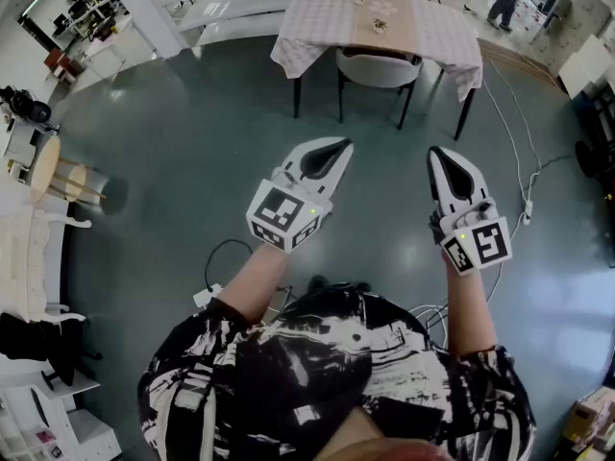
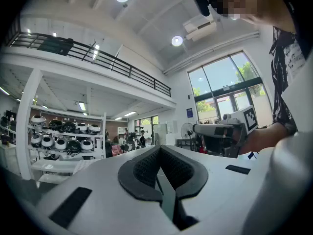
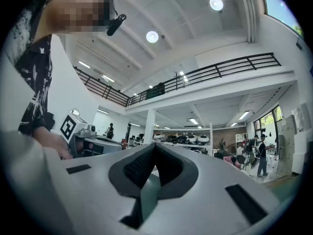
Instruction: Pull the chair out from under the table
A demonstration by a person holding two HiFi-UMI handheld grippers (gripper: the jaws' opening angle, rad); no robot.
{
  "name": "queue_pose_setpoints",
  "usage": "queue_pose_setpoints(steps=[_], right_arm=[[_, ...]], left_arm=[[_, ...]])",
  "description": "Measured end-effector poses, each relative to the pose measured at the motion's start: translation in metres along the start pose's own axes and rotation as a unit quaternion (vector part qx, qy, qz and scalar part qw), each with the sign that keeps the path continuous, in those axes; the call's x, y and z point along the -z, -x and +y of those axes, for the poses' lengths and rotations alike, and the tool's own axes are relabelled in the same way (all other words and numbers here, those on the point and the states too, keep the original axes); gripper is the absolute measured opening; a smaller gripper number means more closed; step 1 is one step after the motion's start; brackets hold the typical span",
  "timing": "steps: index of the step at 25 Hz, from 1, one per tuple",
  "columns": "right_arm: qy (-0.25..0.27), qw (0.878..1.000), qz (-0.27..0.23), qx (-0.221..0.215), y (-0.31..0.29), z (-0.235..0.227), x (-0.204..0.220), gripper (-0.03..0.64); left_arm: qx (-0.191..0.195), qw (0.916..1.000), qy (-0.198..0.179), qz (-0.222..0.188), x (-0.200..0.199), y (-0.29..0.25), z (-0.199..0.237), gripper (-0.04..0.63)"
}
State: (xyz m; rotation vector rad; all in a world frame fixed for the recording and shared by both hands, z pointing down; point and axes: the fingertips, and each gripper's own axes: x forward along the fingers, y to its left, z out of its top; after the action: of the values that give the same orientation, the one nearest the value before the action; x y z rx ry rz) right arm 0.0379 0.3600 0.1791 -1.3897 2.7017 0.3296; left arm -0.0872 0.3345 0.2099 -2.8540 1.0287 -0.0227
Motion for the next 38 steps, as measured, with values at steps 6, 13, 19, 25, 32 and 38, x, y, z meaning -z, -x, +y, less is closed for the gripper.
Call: queue_pose_setpoints(steps=[6, 13, 19, 25, 32, 38], right_arm=[[-0.001, 1.0, 0.001, -0.002, -0.001, 0.0, -0.001, -0.002], [-0.001, 1.0, 0.0, -0.003, -0.002, 0.005, -0.001, -0.002], [0.0, 1.0, 0.002, -0.003, -0.007, 0.001, 0.002, -0.002], [-0.029, 0.999, -0.03, -0.017, -0.006, 0.001, -0.003, 0.342], [0.007, 0.998, -0.054, -0.01, -0.01, 0.004, -0.011, 0.576], [0.007, 0.999, -0.046, -0.028, -0.014, 0.011, -0.007, 0.576]], left_arm=[[-0.002, 1.0, 0.001, 0.0, 0.0, 0.0, 0.001, 0.002], [-0.001, 1.0, 0.001, 0.0, 0.002, 0.003, 0.001, 0.002], [0.001, 1.0, 0.004, -0.003, 0.002, -0.002, 0.005, 0.002], [0.047, 0.9976, 0.008, -0.05, -0.016, -0.006, -0.012, 0.289], [0.068, 0.996, -0.028, -0.05, -0.022, -0.014, -0.011, 0.566], [0.077, 0.9954, -0.036, -0.044, -0.019, -0.008, -0.002, 0.568]])
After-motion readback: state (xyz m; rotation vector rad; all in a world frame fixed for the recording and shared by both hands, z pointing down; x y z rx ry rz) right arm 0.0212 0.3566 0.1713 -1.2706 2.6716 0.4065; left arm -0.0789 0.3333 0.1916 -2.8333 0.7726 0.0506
